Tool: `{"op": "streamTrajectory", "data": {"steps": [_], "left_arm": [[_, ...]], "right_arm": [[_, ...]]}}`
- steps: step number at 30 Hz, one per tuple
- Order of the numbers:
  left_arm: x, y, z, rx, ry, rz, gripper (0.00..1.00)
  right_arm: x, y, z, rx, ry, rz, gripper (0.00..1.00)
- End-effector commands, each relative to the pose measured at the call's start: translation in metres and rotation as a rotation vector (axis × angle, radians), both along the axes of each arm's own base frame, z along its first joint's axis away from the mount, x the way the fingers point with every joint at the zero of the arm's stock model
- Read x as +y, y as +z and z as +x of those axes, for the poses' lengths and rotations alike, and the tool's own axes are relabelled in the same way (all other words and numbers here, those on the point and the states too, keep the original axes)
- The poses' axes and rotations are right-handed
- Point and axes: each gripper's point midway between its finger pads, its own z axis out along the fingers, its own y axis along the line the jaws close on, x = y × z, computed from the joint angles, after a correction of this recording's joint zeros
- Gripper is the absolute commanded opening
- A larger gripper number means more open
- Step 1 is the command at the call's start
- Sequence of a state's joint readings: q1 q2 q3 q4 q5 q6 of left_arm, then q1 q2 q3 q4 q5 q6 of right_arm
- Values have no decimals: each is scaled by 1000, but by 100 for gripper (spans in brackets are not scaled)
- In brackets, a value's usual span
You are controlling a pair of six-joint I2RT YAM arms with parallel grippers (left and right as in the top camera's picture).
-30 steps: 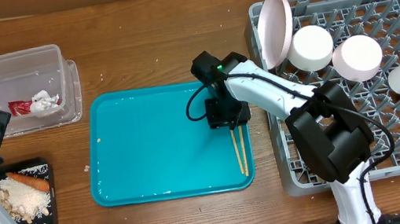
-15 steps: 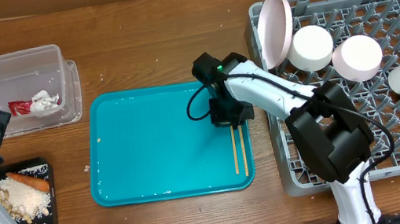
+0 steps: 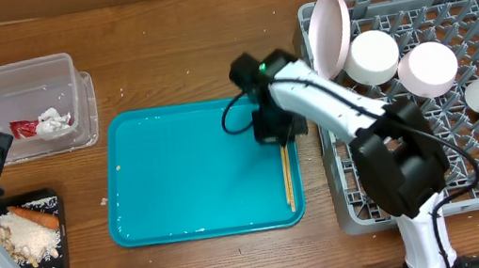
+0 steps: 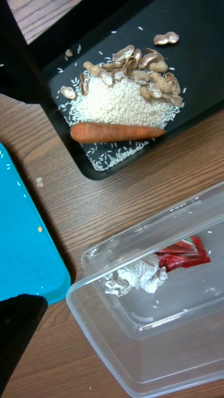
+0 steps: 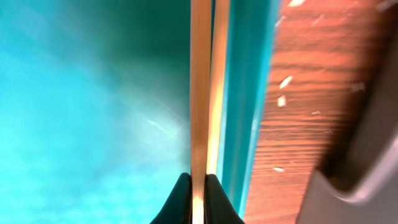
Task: Sort waste into correct bins and load items into the dishwasher
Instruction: 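Carry the chopstick to the rack and insert it upright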
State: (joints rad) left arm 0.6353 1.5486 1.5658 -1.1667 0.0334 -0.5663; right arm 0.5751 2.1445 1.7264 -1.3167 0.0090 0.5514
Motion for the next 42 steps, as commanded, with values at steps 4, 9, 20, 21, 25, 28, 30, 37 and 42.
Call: {"op": "streamTrajectory", "data": {"steps": [4, 9, 20, 21, 25, 28, 30, 37, 42], "left_arm": [[1, 1, 0, 4, -6, 11, 100], [1, 1, 0, 4, -6, 11, 100], [1, 1, 0, 4, -6, 11, 100], [1, 1, 0, 4, -6, 11, 100], [1, 1, 0, 4, -6, 11, 100], [1, 1, 0, 4, -6, 10, 100], [1, 1, 0, 4, -6, 10, 100], [1, 1, 0, 4, -6, 11, 100], [1, 1, 0, 4, -6, 11, 100]], "right_arm": [[-37, 117, 47, -268, -4, 112, 4], [-99, 159, 46, -334, -74, 98, 4], [-153, 138, 2, -139, -108, 22, 4], [-153, 132, 0, -126, -108, 19, 4], [-154, 106, -11, -64, -89, 9, 4], [-151, 90, -20, -18, -58, 29, 4], [-147, 85, -24, -1, -32, 56, 4], [-143, 83, -24, 1, -7, 80, 4], [-126, 84, -26, 14, 68, 188, 4]]}}
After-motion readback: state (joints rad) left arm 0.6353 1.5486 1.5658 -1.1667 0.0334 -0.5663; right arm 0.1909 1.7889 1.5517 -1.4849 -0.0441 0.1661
